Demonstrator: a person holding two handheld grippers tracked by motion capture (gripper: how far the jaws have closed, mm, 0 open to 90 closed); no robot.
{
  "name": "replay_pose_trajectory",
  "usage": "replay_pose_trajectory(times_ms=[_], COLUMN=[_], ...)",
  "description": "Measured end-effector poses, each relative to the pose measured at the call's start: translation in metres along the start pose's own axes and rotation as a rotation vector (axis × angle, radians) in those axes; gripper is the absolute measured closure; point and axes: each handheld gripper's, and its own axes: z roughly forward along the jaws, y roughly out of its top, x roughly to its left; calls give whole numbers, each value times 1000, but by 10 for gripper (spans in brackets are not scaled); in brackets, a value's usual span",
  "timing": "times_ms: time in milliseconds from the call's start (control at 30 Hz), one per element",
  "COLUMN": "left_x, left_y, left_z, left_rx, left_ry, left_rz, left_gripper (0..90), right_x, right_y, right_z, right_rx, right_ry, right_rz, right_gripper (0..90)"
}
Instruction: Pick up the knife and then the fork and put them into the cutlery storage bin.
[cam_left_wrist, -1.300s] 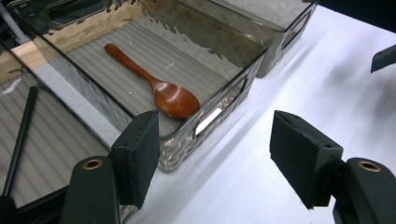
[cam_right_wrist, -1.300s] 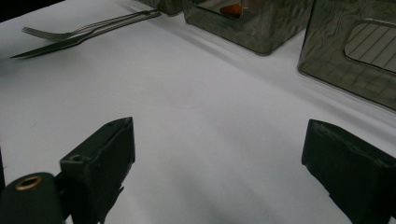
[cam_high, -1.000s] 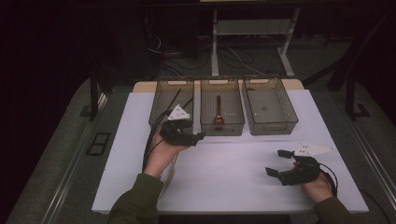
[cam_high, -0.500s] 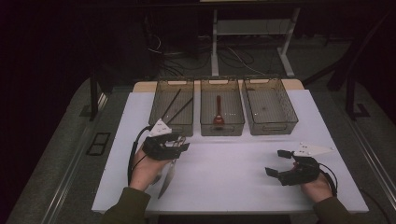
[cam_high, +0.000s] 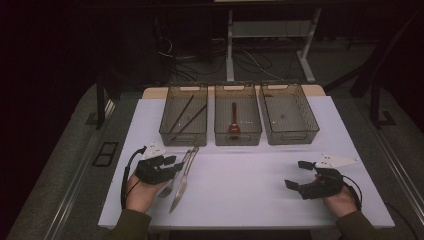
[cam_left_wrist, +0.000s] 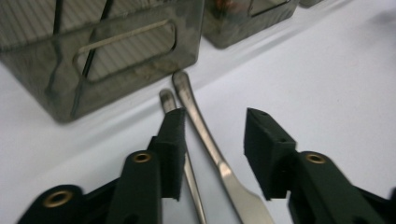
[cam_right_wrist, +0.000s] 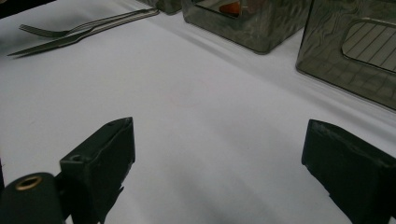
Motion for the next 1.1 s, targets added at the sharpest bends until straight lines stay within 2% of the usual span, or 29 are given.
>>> replay_pose_trajectory(times_ms=[133,233,300,367,500,667,833,900,1033,1100], left_x=[-1,1,1,1,0,-1,-1,1,2,4], left_y=[-8,-13,-16,-18,-20,-23,-24,-24,-24,-24], left_z=[5,12,15,18,22,25,25,24,24,24], left_rx=[43,71,101,104,135,181,181,178,176,172], left_ry=[33,37,50,41,53,80,89,79,70,65], left_rz=[14,-7,1,-17,-21,-3,6,3,-3,-14], left_gripper=[633,670,683,690,696,721,770,803,814,823], right_x=[0,1,2,2,2,2,1,1,3,5], right_y=[-1,-1,-1,-1,-1,-1,-1,-2,-3,-3], right_z=[0,0,0,0,1,0,1,1,6,9], right_rx=[-1,0,8,16,14,13,11,20,51,59], right_ry=[2,5,5,3,1,1,-1,4,11,-21], right_rz=[-4,-4,-7,-7,-7,-9,-10,0,0,0], right_gripper=[90,89,90,89,89,89,89,89,89,89])
